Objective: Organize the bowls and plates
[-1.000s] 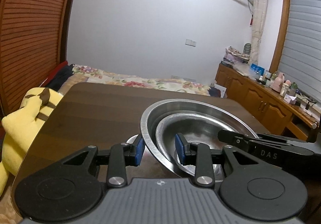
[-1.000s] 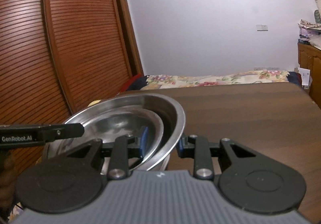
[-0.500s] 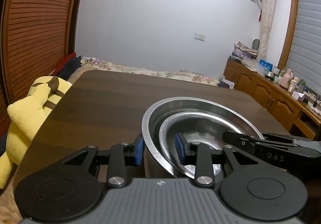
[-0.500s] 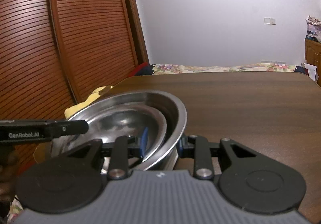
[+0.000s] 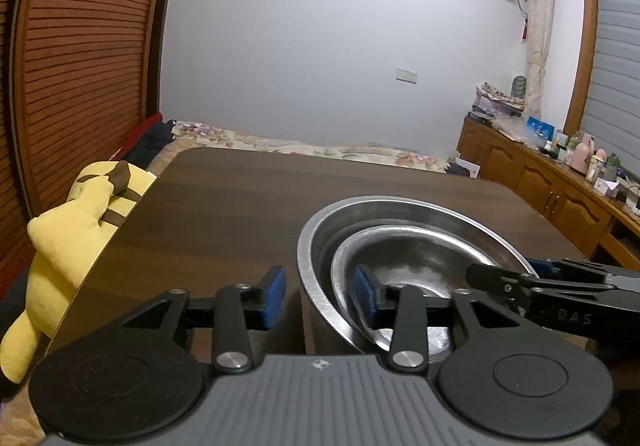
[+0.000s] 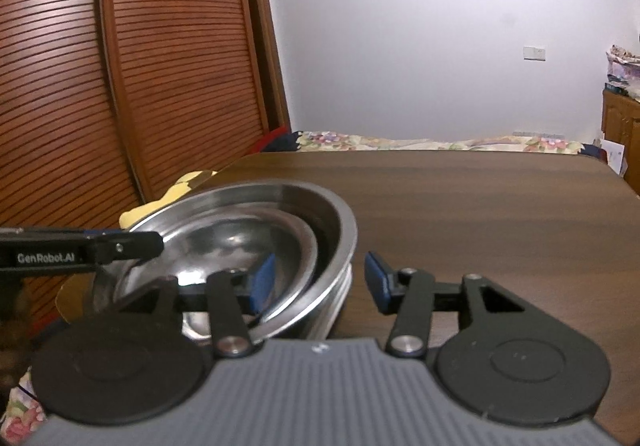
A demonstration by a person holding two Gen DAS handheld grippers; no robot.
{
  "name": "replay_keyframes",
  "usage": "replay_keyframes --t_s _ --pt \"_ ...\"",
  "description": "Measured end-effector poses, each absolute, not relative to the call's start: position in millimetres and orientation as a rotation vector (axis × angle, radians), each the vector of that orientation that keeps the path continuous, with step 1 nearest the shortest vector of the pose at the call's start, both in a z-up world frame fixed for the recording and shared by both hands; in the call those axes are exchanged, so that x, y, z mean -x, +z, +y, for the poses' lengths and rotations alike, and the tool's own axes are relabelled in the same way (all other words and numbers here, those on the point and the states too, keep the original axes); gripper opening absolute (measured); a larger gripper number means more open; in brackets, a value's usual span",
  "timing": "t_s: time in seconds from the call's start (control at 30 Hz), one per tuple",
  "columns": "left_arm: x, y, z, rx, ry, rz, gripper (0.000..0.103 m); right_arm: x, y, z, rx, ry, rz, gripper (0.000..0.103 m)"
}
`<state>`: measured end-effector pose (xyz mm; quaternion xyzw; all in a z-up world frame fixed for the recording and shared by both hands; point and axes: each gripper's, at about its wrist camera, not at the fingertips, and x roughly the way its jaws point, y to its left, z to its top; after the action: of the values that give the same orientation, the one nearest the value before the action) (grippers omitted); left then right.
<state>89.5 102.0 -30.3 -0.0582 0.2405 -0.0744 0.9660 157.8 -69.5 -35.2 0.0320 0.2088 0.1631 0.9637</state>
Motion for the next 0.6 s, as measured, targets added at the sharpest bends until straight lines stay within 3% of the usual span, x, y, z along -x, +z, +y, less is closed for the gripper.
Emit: replay_keyframes --t_s 0.13,0.27,0.43,0.6 --pt "-83 -20 100 0.101 -0.143 0.46 0.047 -151 -28 -76 -0.057 0.311 0.399 0.052" --pt "-77 -7 95 0.075 -0.142 0.437 0.058 -140 -15 -83 -0.047 0.285 0.368 0.055" --pt "-67 6 89 0.063 -0.151 0.408 0.064 -125 0 -92 -0.037 0.246 0.33 0.072" --pt "-56 19 83 0.055 -0.154 0.378 0.081 -112 13 -98 -0.044 0.217 0.295 0.091"
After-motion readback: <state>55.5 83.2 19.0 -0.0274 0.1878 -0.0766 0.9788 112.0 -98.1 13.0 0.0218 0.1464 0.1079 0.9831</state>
